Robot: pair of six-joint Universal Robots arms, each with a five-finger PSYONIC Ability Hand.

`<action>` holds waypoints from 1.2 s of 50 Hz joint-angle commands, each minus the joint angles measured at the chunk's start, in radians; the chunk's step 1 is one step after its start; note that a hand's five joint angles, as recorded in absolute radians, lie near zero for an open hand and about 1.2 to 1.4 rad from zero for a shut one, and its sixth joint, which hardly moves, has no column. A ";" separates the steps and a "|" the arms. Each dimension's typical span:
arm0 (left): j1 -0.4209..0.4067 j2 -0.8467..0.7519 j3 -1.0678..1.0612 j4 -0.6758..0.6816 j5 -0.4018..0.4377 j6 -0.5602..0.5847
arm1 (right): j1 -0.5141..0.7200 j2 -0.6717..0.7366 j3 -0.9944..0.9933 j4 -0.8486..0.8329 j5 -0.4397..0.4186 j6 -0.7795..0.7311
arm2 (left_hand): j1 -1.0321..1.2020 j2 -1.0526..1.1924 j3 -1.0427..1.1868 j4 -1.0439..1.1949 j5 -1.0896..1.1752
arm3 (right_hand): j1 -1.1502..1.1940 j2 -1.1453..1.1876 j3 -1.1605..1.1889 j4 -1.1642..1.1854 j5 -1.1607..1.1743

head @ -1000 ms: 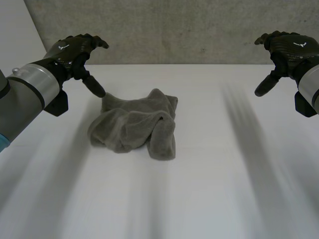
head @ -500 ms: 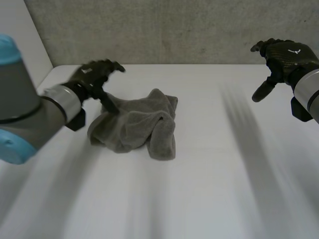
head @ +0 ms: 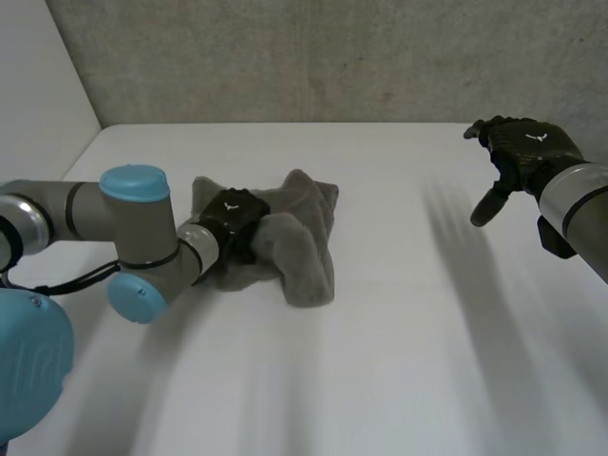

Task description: Fold the towel.

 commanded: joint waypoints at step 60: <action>-0.107 0.645 -0.777 0.167 0.041 0.068 | -0.009 -0.281 0.379 0.292 -0.325 -0.244 | -0.502 -0.523 -0.057 -0.066 -0.514 | -0.060 -0.066 -0.052 -0.076 -0.061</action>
